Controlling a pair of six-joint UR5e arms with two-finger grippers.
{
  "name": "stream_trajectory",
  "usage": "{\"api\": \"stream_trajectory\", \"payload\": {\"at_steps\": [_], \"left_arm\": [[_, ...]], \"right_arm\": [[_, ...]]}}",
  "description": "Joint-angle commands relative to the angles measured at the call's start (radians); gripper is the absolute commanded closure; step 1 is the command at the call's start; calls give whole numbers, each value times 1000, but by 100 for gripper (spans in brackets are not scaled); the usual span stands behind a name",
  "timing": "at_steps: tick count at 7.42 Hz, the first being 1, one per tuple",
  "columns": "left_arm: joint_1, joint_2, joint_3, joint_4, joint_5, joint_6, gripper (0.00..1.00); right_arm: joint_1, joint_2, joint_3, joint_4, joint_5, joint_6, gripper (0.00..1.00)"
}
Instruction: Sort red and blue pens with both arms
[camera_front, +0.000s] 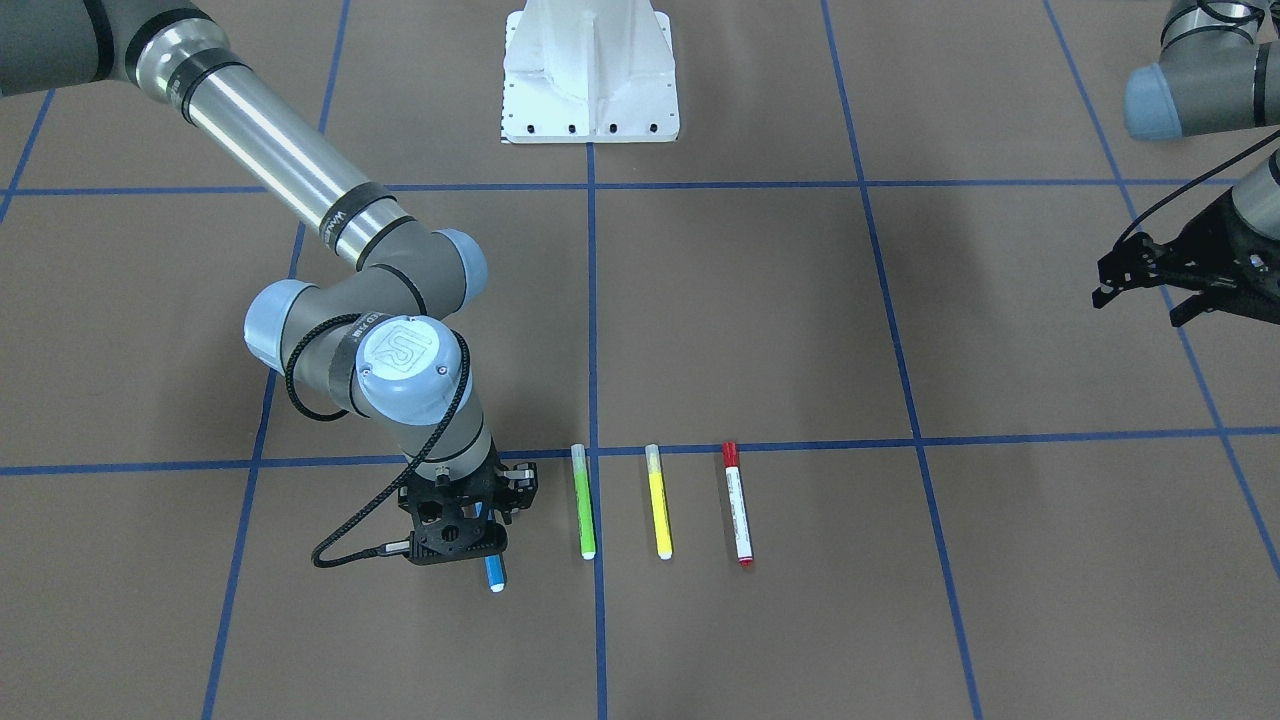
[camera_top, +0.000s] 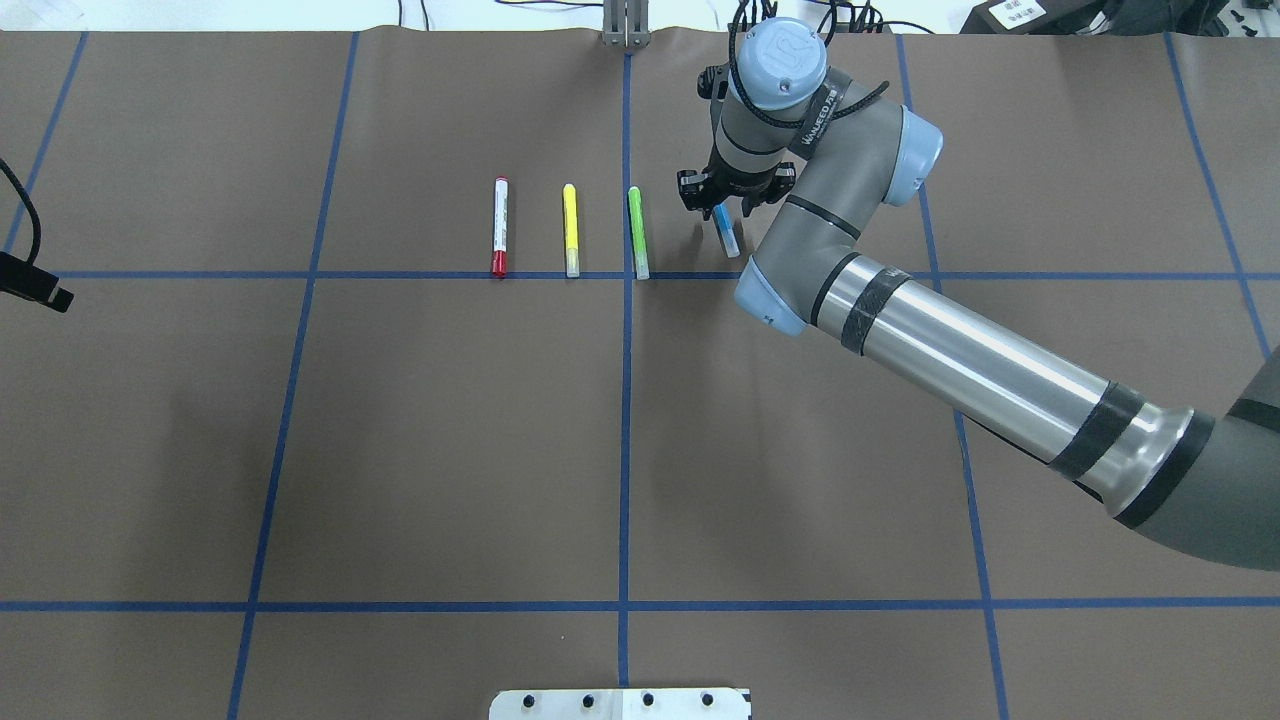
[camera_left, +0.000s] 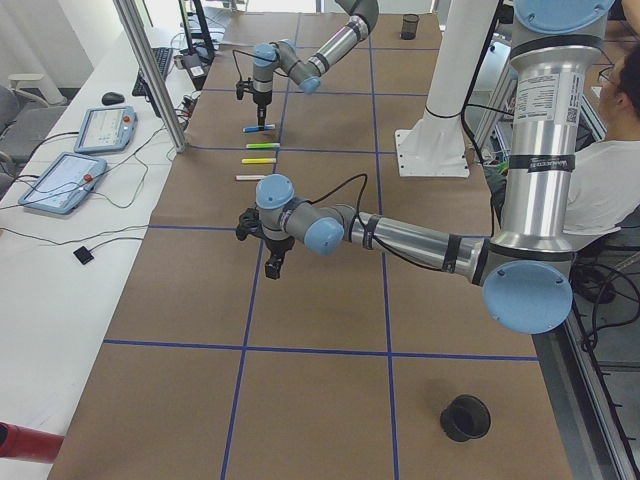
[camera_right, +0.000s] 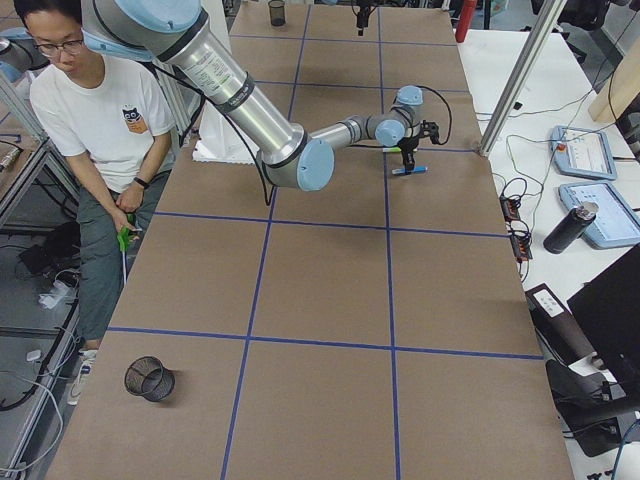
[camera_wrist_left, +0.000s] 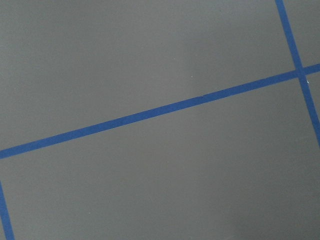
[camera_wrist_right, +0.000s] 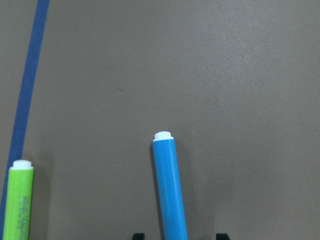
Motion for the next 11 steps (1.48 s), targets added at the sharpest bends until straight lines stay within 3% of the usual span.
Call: {"api": "stream_trajectory", "payload": {"at_steps": [1,2,5,8,10,11], "left_arm": [[-2,0,0,0,0,0,0],[0,0,0,-2,-2,-1,0],[0,2,2,0,0,0,0],[-2,2,4,0,-2,0,0],[-2,0,2,0,-2,-3,0],[0,-3,2,0,-2,-5,0]], "right_arm": [[-5,-3,-3,0,-3,0,45],[-5,-3,-3,0,-3,2,51],[-5,-6,-3,0,-3,2,80],[2,-9,-3,-2,-3,0,100],[59,-13,29,-5,46,-12,100],[84,-85,133,-9,66,-12,100]]}}
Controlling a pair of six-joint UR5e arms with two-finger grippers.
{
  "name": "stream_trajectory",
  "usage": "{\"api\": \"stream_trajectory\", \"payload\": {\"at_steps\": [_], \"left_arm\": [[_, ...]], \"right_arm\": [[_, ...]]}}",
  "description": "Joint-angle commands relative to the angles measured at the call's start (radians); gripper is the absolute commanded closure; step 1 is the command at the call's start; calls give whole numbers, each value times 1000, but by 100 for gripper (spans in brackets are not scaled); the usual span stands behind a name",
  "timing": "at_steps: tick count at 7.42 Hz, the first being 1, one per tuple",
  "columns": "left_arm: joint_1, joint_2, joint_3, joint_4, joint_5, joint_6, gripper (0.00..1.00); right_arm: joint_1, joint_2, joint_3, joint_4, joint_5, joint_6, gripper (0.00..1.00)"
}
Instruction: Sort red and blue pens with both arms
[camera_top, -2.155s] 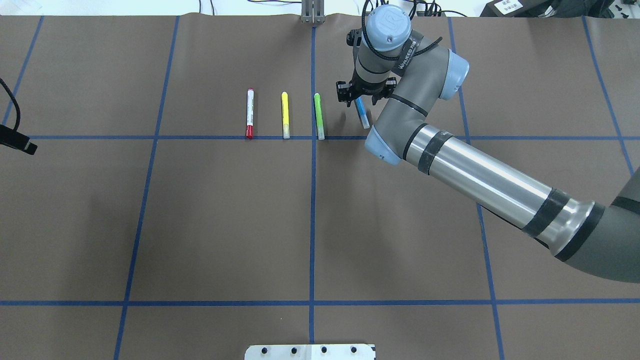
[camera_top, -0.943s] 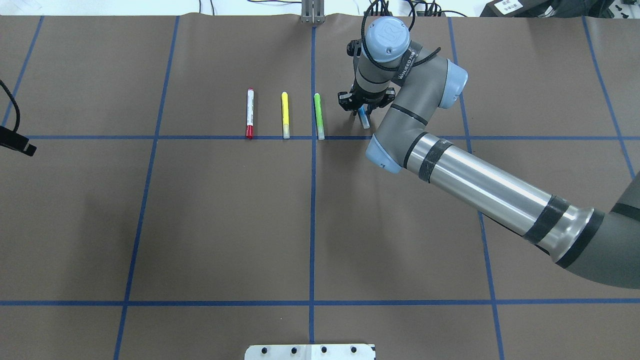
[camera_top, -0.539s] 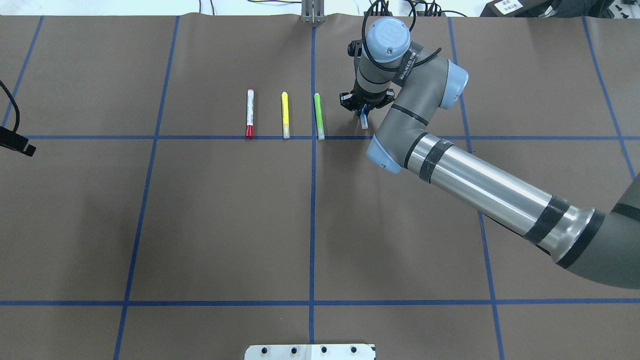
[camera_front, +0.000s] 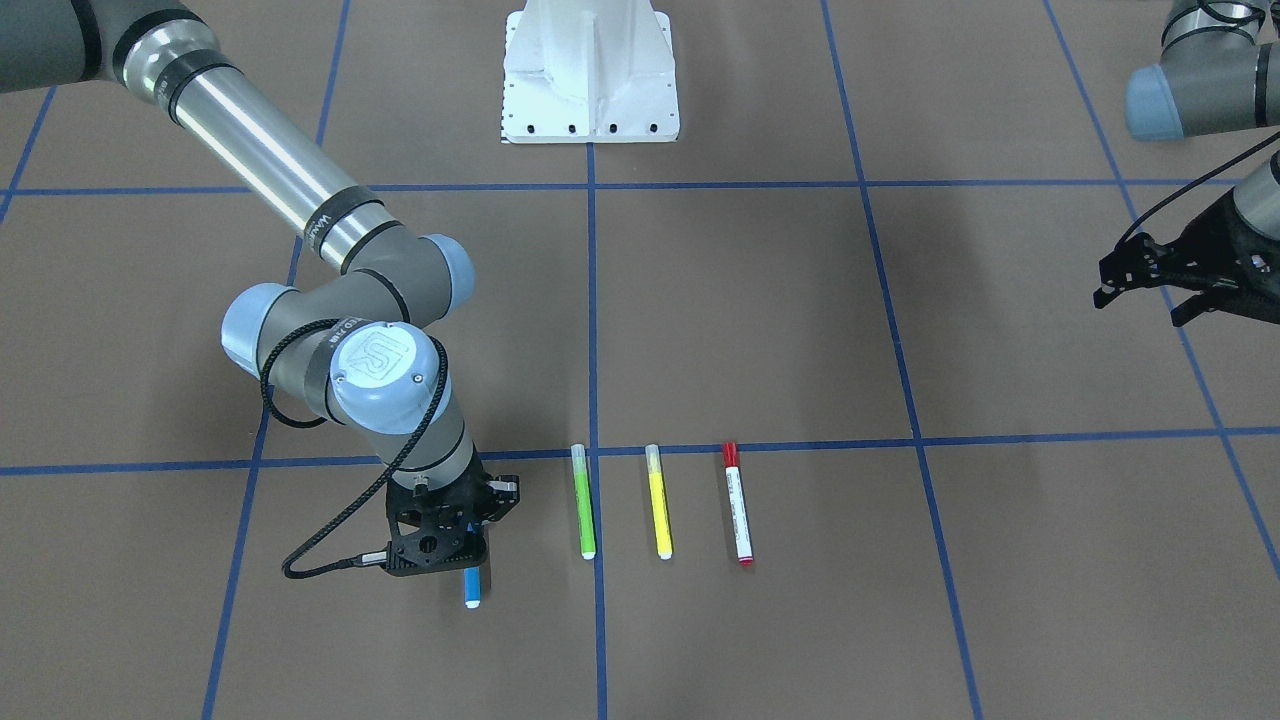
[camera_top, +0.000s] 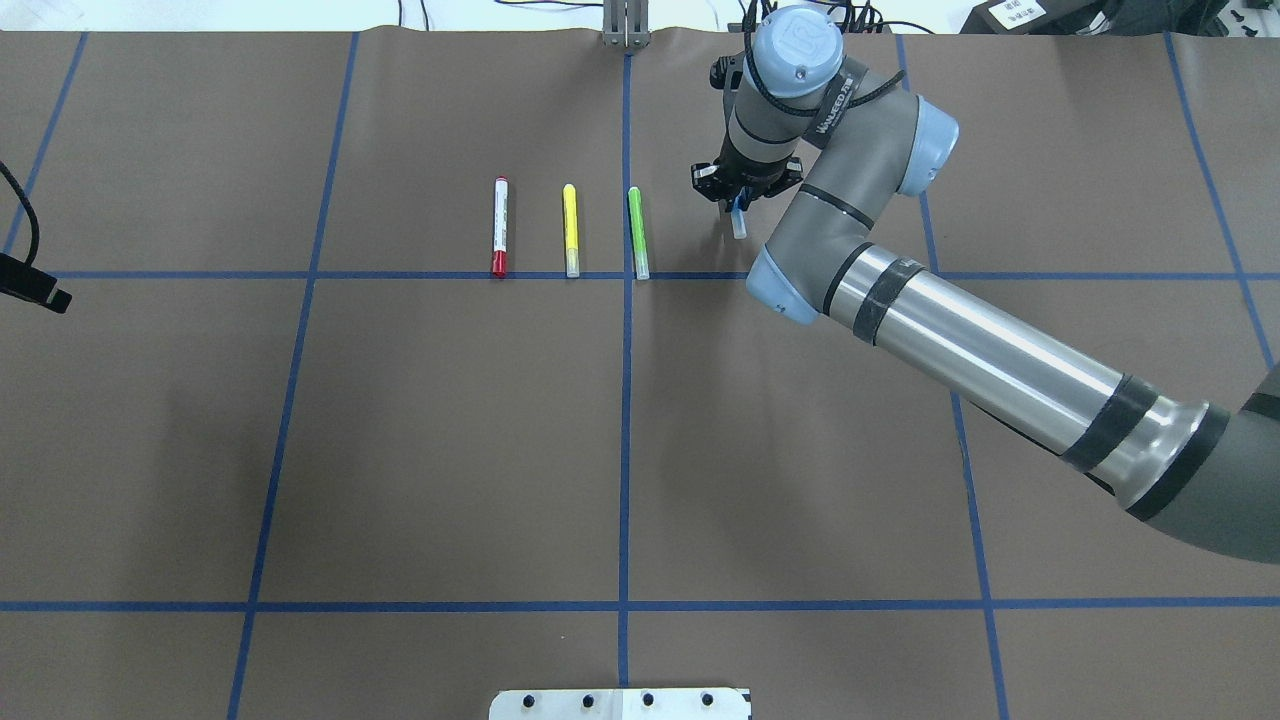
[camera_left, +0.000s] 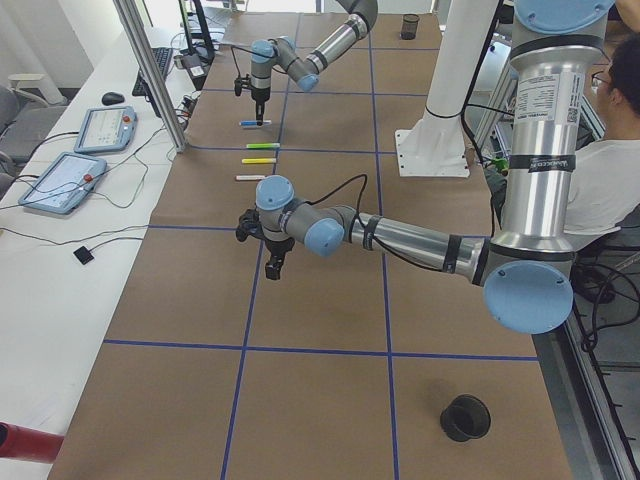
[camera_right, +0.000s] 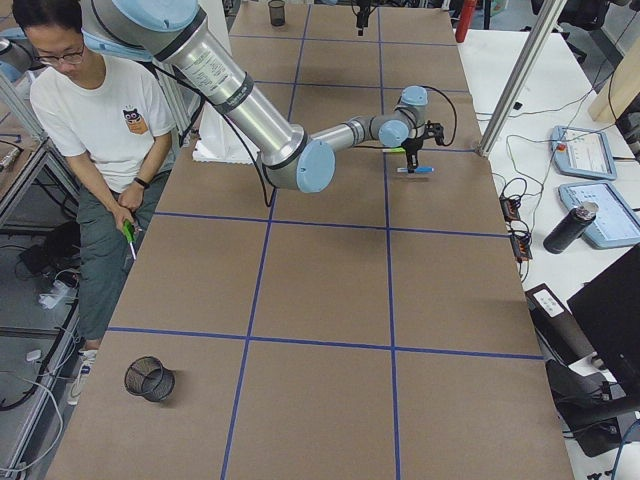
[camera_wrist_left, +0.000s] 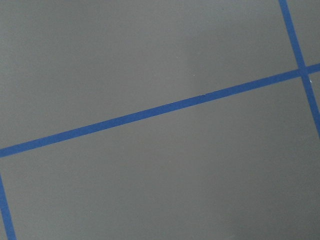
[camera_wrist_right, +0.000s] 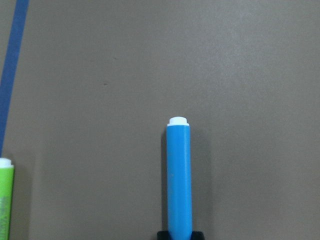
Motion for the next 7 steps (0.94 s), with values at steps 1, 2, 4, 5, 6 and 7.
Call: {"api": "stream_trajectory", "payload": {"at_steps": [1,2,4,5,6,7], "left_arm": [[0,-10,0,2,0,-3,0],[0,-17,1,2,1,-7,0],[0,-33,-8,-2,0,-94,0],[1,-34,-11,-2,1,-96,0],[1,-34,-15,-2,1,-97,0],[0,-35,-17,-2,1,-97,0]], "right_arm": [[48,-163,223,-15,29,-2,100],[63,-262,346,-49,-5,-1,100],[69,-515,646,-61,-71,-7,100],[72,-627,746,-60,-114,-7,100],[71,-748,828,-52,-195,-10,100],[71,-829,882,-46,-221,-13,100]]}}
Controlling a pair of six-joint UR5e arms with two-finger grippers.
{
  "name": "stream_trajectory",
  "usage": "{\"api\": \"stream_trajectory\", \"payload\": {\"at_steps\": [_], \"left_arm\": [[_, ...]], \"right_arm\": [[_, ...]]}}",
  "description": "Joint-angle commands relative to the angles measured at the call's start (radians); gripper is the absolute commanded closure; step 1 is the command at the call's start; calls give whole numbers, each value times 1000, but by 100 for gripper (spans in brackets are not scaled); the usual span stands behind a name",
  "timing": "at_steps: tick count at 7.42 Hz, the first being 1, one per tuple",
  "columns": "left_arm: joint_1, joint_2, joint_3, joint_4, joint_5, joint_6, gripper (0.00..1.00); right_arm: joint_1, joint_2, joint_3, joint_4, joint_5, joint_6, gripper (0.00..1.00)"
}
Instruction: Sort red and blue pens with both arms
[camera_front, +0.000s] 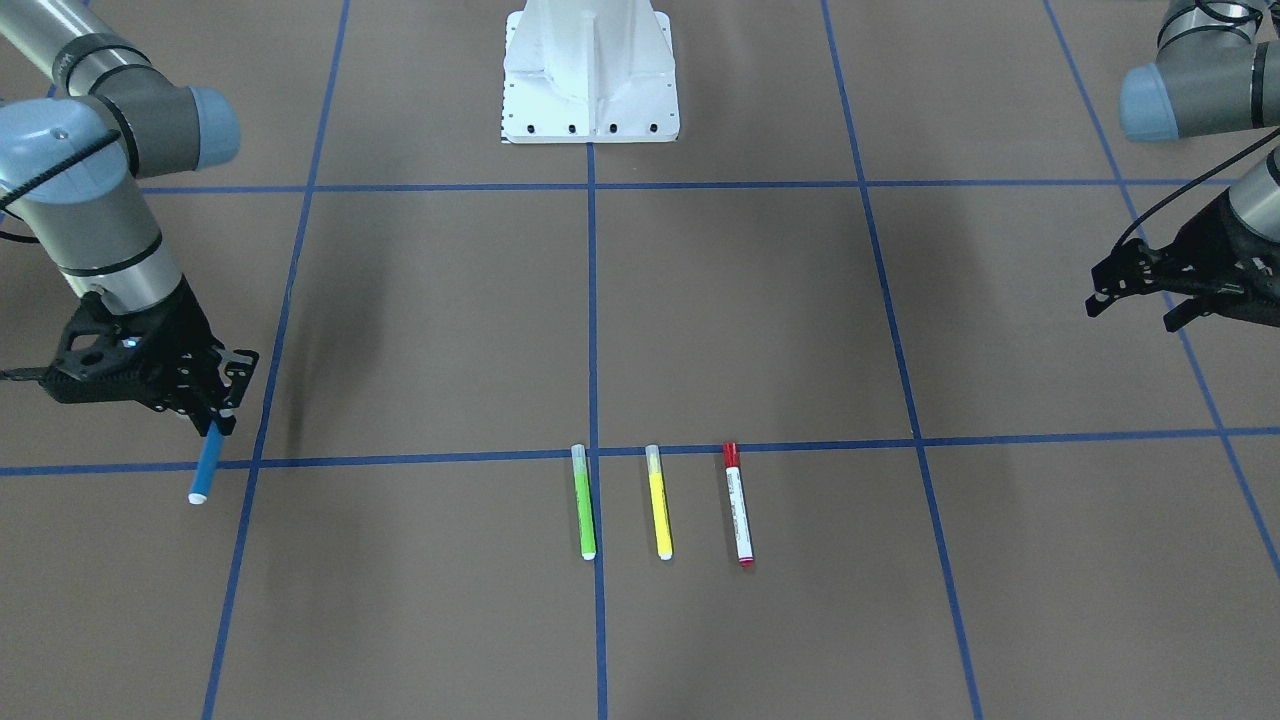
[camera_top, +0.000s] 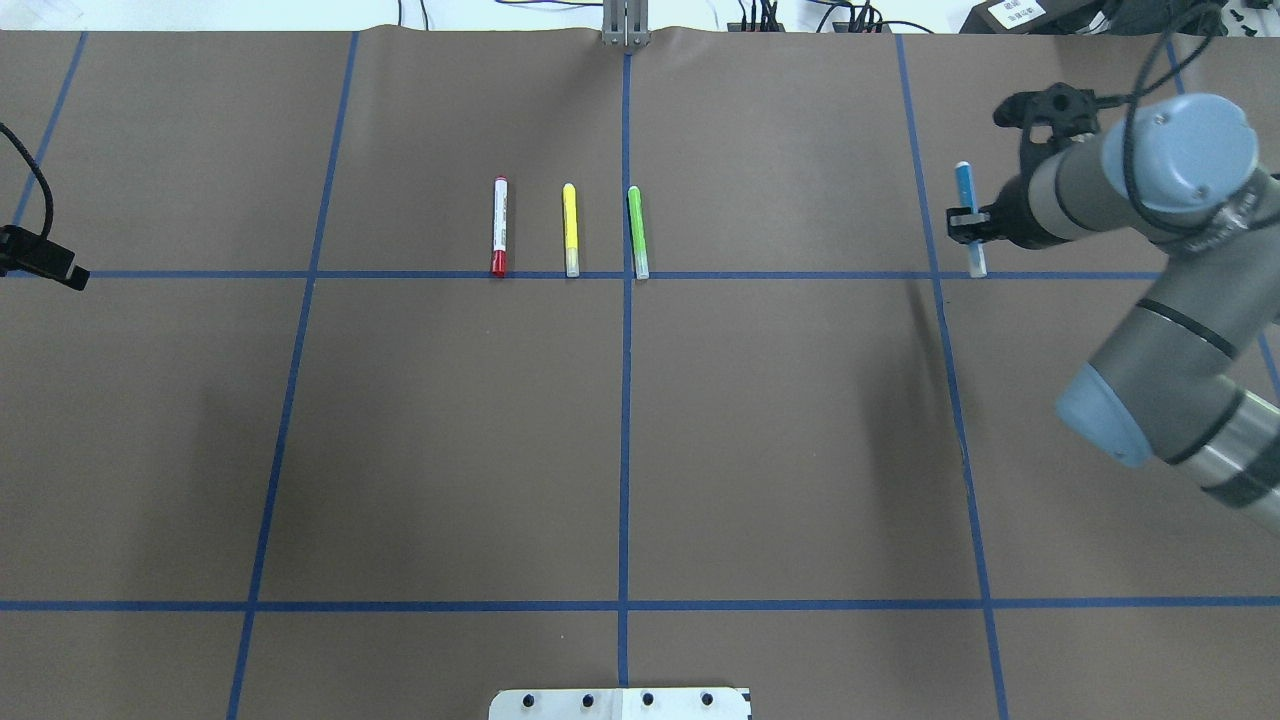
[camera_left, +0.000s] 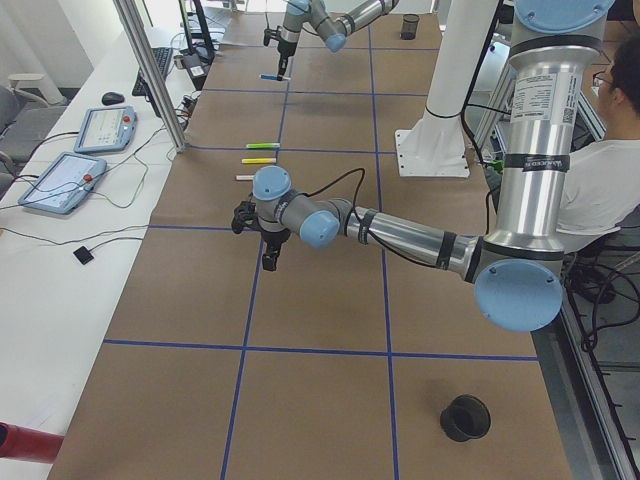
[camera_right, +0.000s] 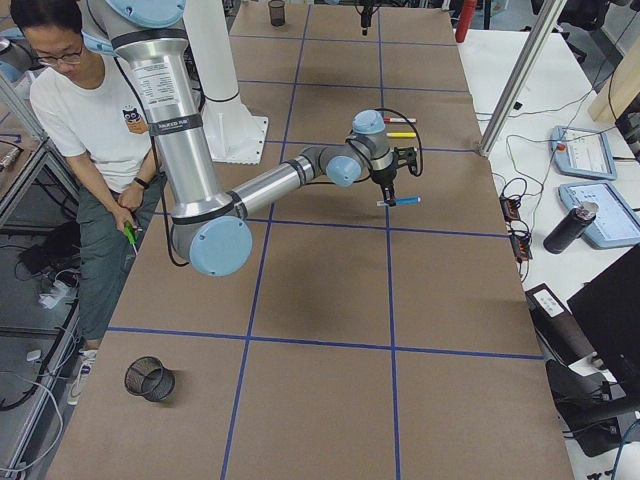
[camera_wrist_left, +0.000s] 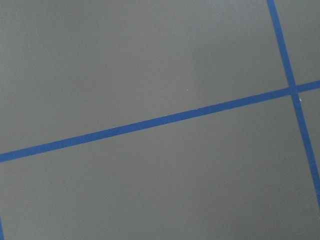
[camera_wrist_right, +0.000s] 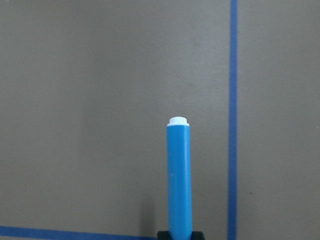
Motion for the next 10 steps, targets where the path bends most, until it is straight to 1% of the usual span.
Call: {"api": "stream_trajectory", "payload": {"at_steps": [1,2,4,5,6,7,8,9,10], "left_arm": [[0,-2,-5,0,0,-4,0],[-1,-3,-11,0,0,-9,0],[-1,-5,-34,3,0,-30,0],[-1,-5,-34,3,0,-30,0],[-1,-5,-42,3,2,-30,0],[-1,-5,-48,3,2,-35,0],[-1,-5,-52,3,2,-35,0],[-1,-5,-52,3,2,-35,0],[-1,-3,-57,5,3,-35,0]], "right_arm": [[0,-178,98,21,-61,-31,100],[0,-253,84,118,-65,-80,100],[11,-394,75,273,-65,-109,100],[49,-486,63,398,-43,-156,100],[97,-583,63,507,15,-160,100],[170,-649,41,606,96,-162,100],[216,-701,-4,713,140,-162,100],[237,-731,-79,834,149,-162,100],[284,-738,-179,966,193,-162,100]]}}
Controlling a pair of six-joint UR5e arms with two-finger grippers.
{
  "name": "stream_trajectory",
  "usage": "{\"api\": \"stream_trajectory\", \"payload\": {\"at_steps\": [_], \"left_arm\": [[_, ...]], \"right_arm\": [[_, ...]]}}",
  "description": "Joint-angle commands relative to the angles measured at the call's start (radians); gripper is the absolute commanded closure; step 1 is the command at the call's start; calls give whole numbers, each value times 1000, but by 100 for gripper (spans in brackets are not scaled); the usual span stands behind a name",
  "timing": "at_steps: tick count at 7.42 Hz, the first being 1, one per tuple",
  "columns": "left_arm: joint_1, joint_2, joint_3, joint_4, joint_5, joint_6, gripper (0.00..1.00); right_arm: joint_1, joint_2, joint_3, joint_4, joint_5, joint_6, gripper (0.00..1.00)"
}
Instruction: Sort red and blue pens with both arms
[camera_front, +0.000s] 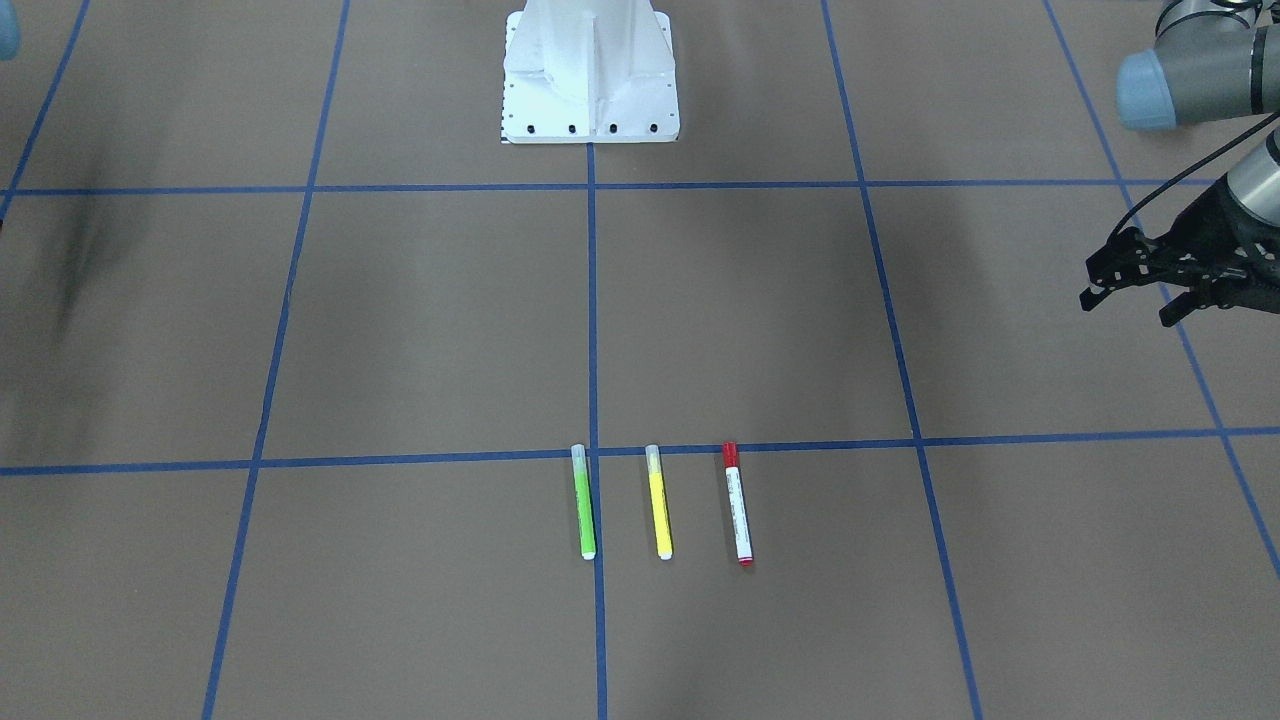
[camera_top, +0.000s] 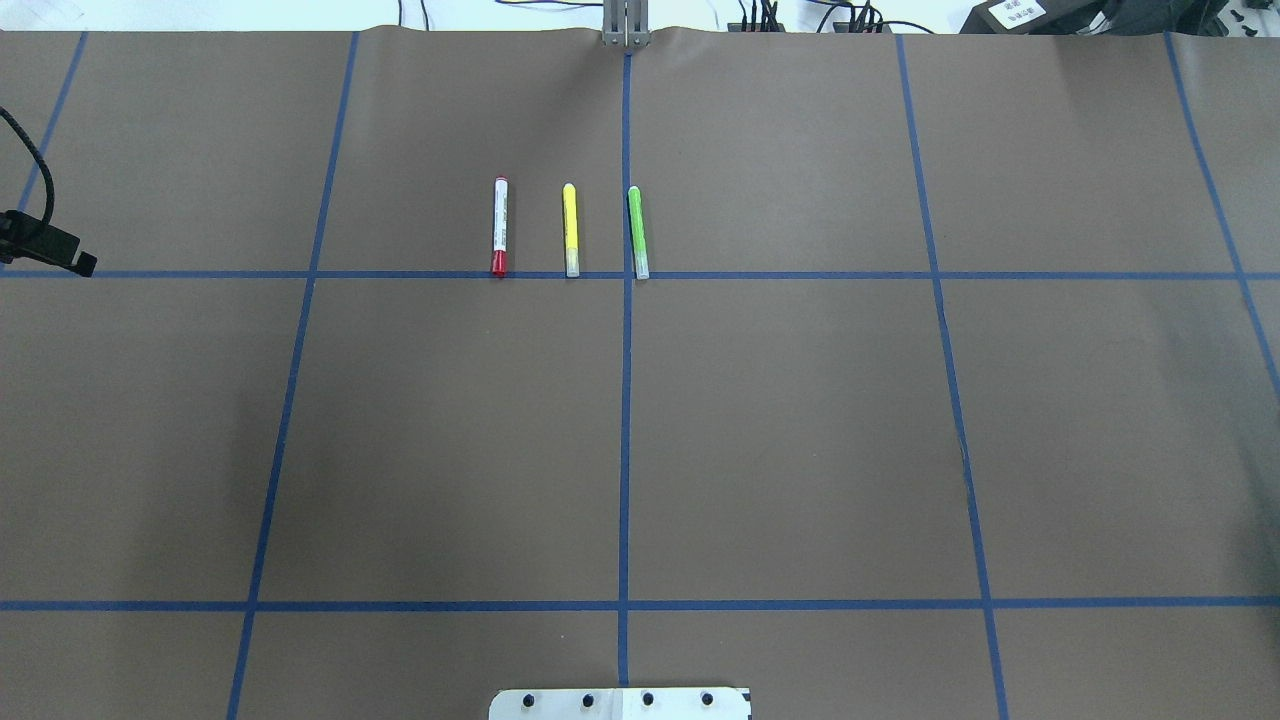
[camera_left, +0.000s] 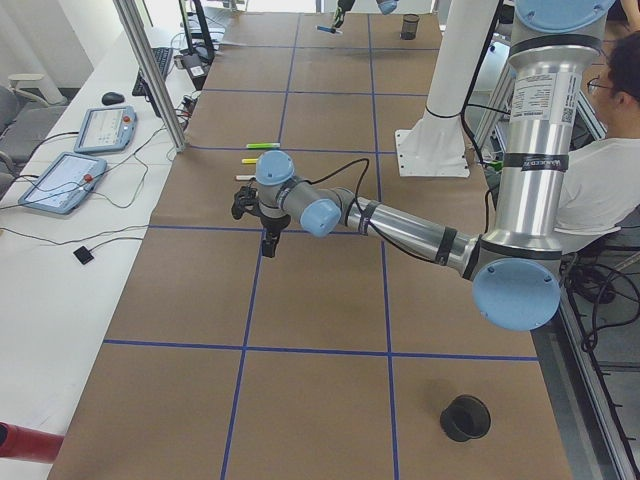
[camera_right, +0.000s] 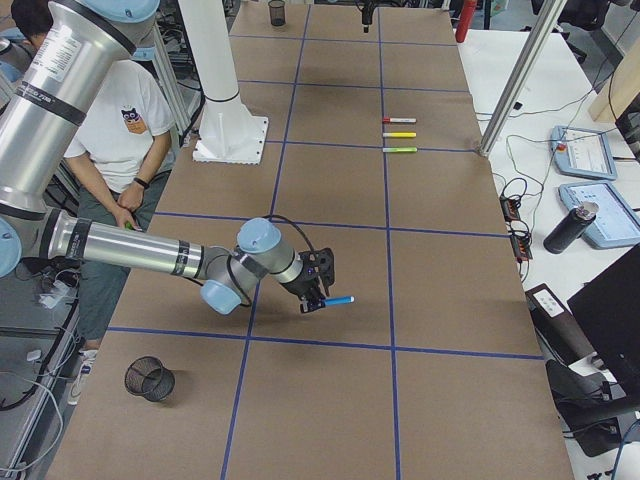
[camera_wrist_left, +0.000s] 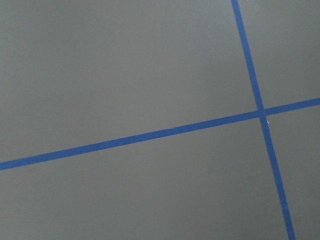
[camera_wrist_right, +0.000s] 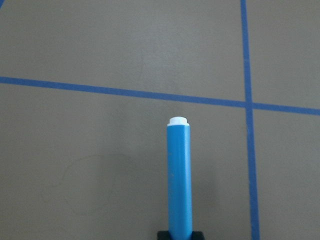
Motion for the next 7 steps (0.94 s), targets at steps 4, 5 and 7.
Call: {"api": "stream_trajectory", "payload": {"at_steps": [4,5,7], "left_arm": [[0,1,-18,1,1,-3,0],[0,3,-29,6,1,-5,0],[0,1,-30,7,1,-16,0]], "right_arm": [[202,-171,-207,474,200,-63,100],[205,-220,-241,581,203,-65,100],[219,-237,-363,761,242,-65,100]]}}
